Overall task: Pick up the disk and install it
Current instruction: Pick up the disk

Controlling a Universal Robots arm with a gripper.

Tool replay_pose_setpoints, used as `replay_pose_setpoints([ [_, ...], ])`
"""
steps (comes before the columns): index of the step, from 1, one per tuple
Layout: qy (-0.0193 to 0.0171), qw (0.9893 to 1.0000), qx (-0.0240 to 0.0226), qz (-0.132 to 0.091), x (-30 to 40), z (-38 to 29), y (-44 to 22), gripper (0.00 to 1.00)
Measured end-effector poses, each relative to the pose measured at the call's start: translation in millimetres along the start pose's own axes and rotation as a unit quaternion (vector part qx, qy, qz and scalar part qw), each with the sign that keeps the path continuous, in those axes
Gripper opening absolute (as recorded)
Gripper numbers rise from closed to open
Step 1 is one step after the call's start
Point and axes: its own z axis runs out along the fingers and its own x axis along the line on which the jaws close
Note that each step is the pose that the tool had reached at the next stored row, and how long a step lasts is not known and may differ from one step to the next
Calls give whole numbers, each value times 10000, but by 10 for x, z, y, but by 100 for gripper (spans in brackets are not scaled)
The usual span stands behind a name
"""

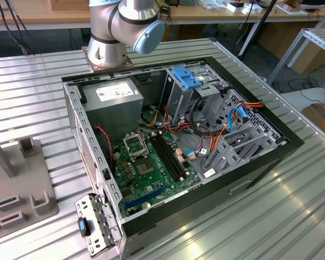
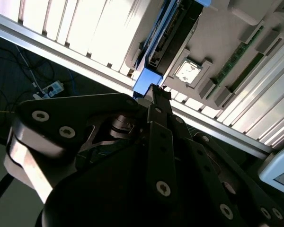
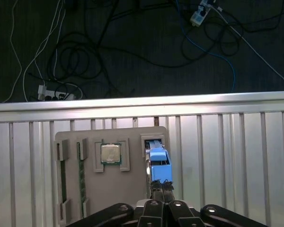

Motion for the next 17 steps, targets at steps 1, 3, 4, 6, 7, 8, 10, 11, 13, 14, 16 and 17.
replay_pose_setpoints([
  [1,0,10000,0,0,0,0,0,11],
  [3,0,10000,0,0,0,0,0,24],
  [4,0,10000,0,0,0,0,0,30],
  [6,0,10000,0,0,0,0,0,42],
  [7,0,10000,0,-1,0,0,0,48],
  [8,0,10000,0,-1,0,0,0,48],
  [10,0,10000,0,-1,0,0,0,54],
  [11,0,10000,0,-1,0,0,0,54],
  [13,0,10000,0,-1,0,0,0,54],
  [14,0,10000,0,-1,0,0,0,54],
  [16,0,10000,0,-1,0,0,0,54],
  [17,0,10000,0,-1,0,0,0,54],
])
